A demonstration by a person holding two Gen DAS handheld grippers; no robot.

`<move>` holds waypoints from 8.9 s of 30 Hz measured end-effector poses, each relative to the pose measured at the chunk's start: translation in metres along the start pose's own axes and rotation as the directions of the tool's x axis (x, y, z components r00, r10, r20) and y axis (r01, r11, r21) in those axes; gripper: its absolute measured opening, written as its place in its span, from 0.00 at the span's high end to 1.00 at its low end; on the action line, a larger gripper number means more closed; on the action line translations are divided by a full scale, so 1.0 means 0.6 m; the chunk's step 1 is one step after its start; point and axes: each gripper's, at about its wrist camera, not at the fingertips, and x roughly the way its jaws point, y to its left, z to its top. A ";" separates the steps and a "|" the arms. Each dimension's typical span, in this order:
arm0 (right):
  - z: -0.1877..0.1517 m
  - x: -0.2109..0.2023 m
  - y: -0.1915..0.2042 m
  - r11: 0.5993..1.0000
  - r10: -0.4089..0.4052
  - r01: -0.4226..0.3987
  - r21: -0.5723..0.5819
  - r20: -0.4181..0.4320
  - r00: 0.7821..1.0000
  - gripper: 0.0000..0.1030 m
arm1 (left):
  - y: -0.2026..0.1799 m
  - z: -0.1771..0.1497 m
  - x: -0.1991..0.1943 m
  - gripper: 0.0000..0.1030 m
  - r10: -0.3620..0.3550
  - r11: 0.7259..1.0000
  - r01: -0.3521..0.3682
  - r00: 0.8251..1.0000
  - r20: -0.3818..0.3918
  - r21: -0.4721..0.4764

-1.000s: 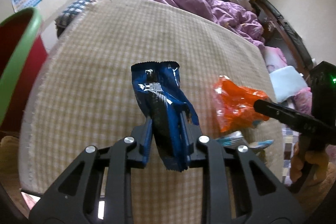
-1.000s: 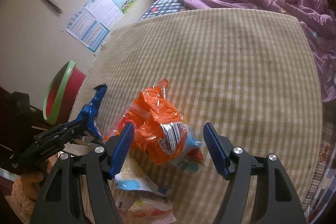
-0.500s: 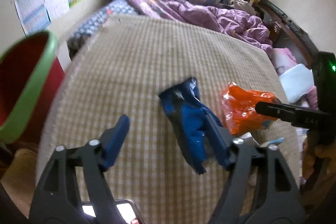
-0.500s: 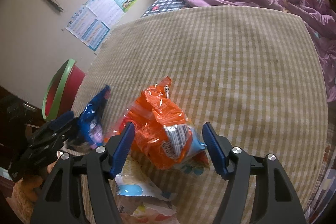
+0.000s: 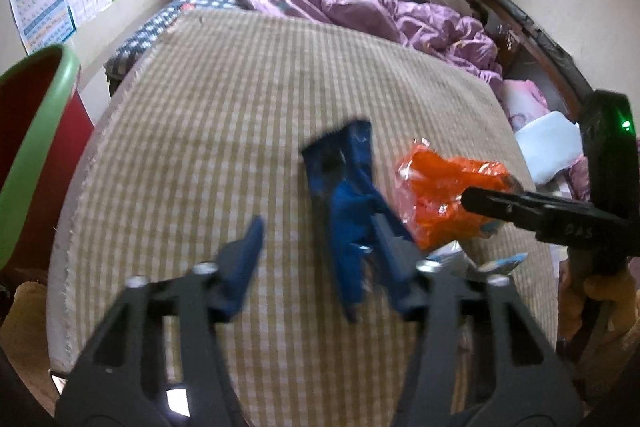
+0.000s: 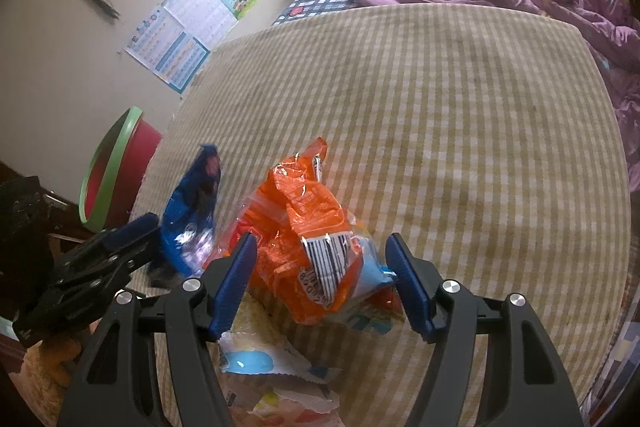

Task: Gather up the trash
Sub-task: 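Grasp the blue wrapper with the left tool while the right tool grasps the orange bag, then carry the blue wrapper and orange bag over the red bucket and release both, then move both open tools back to the remaining wrappers on the mat, then grasp the white-blue wrapper with the left tool while the right tool grasps the strawberry-print wrapper, then carry both wrappers over the red bucket and open both tools to drop them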

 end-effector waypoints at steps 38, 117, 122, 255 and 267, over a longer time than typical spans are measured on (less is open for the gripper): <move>0.103 -0.040 0.119 0.998 0.028 -0.013 -0.065 0.238 0.971 0.49 | 0.099 0.042 -0.117 0.43 0.046 0.988 -0.021 0.985 0.164 -0.156; 0.132 0.085 0.469 0.853 0.300 -0.232 -0.468 0.076 0.951 0.48 | 0.314 -0.015 -0.222 0.77 0.435 0.828 -0.322 0.885 0.164 -0.459; 0.140 0.094 0.487 0.841 0.300 -0.223 -0.492 0.082 0.951 0.48 | 0.321 -0.010 -0.213 0.77 0.447 0.822 -0.338 0.882 0.151 -0.458; -0.110 0.009 0.088 0.971 0.084 -0.110 -0.213 -0.126 0.988 0.44 | 0.116 -0.007 -0.136 0.50 0.103 0.968 -0.043 0.967 0.233 -0.247; -0.078 0.010 0.125 0.956 0.130 -0.145 -0.255 -0.072 0.989 0.45 | 0.143 -0.012 -0.144 0.50 0.148 0.952 -0.071 0.959 0.243 -0.298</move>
